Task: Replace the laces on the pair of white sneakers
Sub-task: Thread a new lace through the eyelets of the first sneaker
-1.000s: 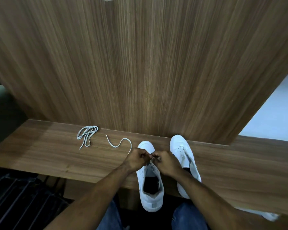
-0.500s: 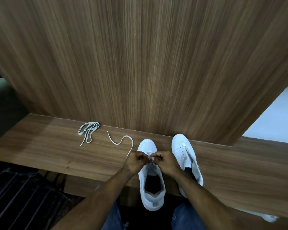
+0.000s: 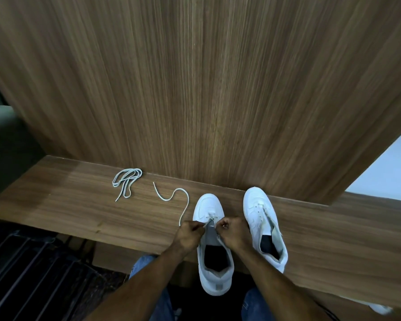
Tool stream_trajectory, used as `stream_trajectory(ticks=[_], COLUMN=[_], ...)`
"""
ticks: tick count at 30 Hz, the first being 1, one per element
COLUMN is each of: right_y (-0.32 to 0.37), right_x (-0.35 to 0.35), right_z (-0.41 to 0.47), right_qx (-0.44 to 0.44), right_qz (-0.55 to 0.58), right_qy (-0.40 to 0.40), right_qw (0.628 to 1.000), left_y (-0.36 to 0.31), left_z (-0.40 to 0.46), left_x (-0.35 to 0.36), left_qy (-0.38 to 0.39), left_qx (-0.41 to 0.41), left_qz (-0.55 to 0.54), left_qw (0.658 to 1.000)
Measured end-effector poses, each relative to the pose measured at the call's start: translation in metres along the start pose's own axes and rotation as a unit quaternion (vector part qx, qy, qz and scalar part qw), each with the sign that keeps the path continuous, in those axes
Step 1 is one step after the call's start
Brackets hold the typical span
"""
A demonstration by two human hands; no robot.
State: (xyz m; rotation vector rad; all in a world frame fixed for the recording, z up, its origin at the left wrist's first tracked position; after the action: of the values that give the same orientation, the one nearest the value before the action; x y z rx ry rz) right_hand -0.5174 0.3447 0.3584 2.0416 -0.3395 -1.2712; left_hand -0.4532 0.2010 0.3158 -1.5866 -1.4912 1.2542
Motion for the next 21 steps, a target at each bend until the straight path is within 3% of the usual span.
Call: stream_trajectory(ticks=[13,21], right_y=[0.01,0.01], right_x=[0.01,0.022], right_z=[0.011,0.011], right_qx=[-0.007,0.0], right_qz=[-0.085,-0.081], right_qy=[-0.008,0.013], right_qw=[0.996,0.997], left_y=[0.014,0.02], left_z=[0.0,-0.004], left_x=[0.002,0.001], left_qy=[-0.013,-0.017], left_qx=[-0.068,-0.119], left_qz=[-0.122,-0.171], left_qw=[0.99,0.978])
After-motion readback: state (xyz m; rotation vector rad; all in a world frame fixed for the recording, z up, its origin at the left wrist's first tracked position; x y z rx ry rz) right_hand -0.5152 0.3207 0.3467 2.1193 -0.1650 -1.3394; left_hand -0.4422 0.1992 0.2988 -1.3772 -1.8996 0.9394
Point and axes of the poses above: each hand's wrist, its own z-axis towards the middle knuckle, its own x-axis out of the palm, y = z × x, the point moved 9 cm from there along z, towards the middle knuckle, and after that the axes turned 10 degrees about y, right-handed, at the moved point
